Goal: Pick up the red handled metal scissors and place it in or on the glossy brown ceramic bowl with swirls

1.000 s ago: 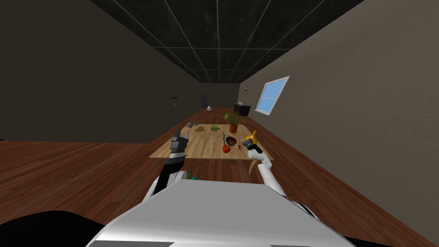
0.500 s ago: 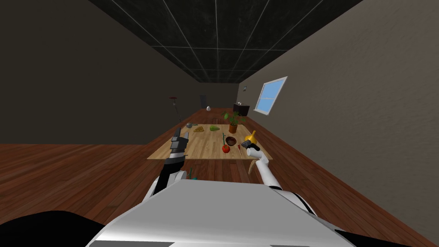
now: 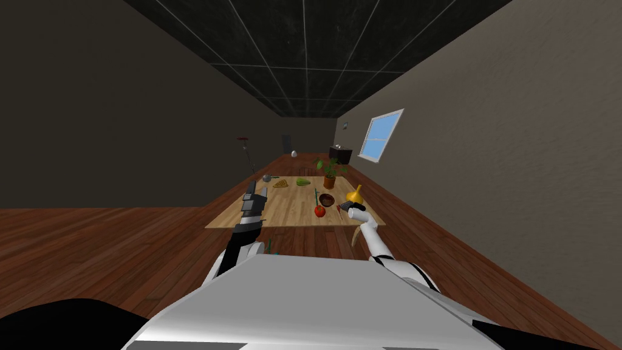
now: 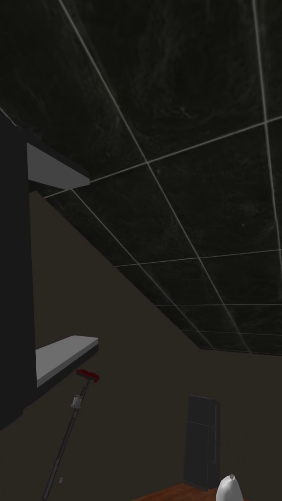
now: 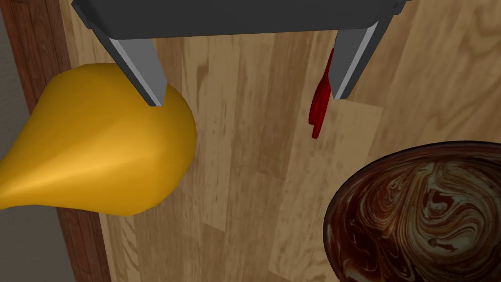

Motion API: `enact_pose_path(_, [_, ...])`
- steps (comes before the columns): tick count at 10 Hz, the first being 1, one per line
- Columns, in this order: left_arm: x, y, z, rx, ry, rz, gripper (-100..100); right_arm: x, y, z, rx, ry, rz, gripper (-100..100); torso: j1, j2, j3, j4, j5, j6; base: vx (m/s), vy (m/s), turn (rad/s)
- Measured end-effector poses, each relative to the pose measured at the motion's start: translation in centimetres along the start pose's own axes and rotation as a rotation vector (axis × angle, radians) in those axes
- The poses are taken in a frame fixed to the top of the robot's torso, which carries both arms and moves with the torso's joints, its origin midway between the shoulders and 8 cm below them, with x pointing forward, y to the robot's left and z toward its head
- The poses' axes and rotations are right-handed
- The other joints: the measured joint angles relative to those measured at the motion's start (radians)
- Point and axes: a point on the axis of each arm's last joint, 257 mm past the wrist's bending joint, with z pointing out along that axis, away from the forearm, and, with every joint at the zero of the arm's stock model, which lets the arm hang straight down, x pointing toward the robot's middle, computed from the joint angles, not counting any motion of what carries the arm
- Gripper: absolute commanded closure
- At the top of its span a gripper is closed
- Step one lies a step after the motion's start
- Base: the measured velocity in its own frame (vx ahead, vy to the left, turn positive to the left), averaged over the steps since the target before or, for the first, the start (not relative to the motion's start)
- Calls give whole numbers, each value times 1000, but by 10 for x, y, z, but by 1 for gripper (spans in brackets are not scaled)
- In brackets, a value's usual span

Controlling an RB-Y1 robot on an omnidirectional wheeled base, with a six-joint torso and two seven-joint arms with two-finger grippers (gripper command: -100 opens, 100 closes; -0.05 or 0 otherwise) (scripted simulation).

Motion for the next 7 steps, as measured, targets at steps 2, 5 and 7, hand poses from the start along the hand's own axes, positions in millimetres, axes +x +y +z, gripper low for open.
enact_pose_path(2, [0, 0, 0, 0, 0, 0, 0, -7, -10, 7, 37, -44, 45, -100, 0, 0, 0, 0, 0, 0, 16, 8, -28])
enact_pose_path(5, [0, 0, 0, 0, 0, 0, 0, -23, -25, 14, 97, -124, 121, -100, 0, -1, -1, 0, 0, 0, 28, 10, -46])
enact_pose_path(7, [0, 0, 0, 0, 0, 0, 0, -36, -40, 16, 136, -182, 164, -100, 0, -1, -1, 0, 0, 0, 38, 13, -42])
